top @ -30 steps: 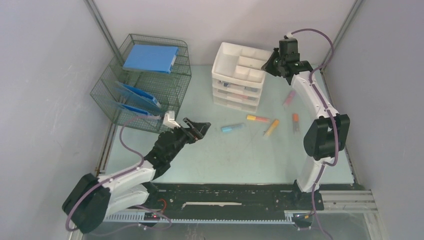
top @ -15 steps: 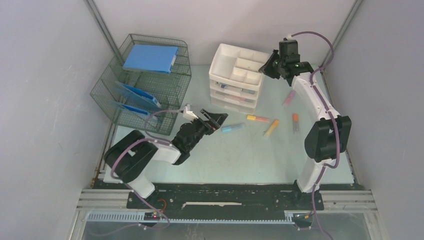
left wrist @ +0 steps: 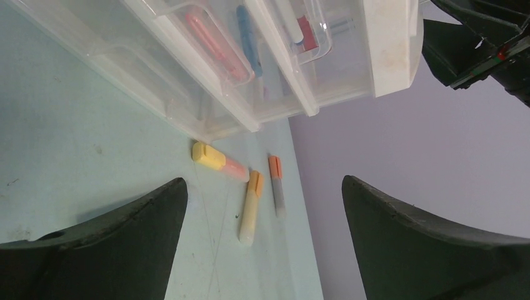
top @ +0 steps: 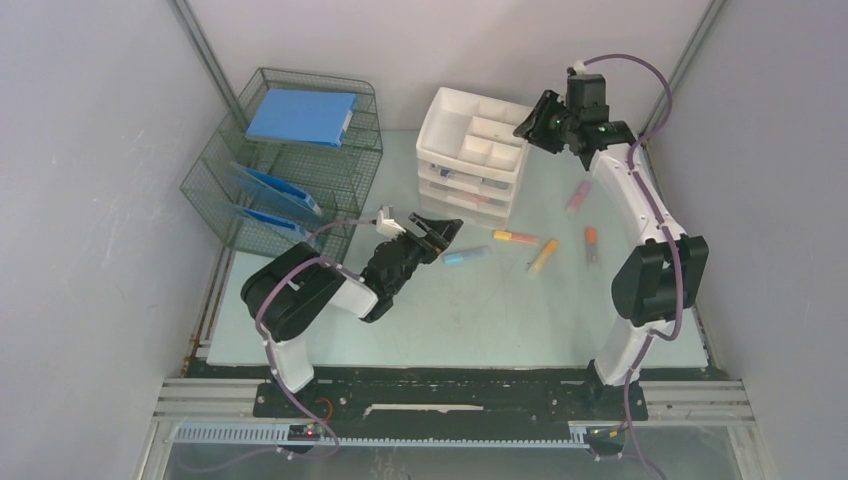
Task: Organize the desk
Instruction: Move the storage box to the center of the board.
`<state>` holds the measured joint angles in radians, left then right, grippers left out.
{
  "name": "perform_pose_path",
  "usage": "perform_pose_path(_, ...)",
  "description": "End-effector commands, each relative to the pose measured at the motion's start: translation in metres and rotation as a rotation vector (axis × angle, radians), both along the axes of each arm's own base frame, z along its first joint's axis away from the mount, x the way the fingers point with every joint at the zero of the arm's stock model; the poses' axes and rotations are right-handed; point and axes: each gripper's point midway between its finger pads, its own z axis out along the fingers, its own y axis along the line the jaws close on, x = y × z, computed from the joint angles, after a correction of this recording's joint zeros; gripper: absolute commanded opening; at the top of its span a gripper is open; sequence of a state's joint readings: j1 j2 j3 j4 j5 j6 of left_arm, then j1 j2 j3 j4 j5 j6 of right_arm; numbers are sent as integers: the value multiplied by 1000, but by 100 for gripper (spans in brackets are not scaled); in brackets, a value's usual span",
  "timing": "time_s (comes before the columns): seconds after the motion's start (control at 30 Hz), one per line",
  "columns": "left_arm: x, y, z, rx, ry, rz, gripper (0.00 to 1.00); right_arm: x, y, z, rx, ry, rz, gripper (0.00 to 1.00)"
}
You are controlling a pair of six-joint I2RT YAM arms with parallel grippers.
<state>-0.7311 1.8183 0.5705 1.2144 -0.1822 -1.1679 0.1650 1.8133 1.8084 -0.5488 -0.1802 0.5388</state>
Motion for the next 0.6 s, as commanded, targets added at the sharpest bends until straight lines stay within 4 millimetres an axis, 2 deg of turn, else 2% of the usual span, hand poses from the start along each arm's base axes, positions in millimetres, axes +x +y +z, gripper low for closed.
perform_pose_path(0.0,2,7,20,-20,-70,39,100,-2,-9,77,-67,-241,39,50)
perform_pose_path(0.17,-1,15,25,20,-106,56,100,-12,-17,98,-162,-345,70,53)
perform_pose_path(0.33,-4,27,31,84,-141,86,100,-40,-15,127,-341,-514,174,56)
perform_pose_path(0.4,-5,31,33,123,-154,96,100,-62,-8,138,-420,-629,289,65)
perform_pose_path(0.43,-6,33,36,137,-165,99,100,-71,-7,143,-460,-688,321,74)
perform_pose_path(0.47,-6,35,37,157,-171,101,100,-82,-7,143,-475,-728,358,89)
perform_pose_path(0.5,-7,38,39,172,-177,107,100,-91,-6,139,-469,-759,397,98)
perform_pose_path(0.57,-9,44,44,207,-194,121,100,-100,-5,128,-397,-741,466,100)
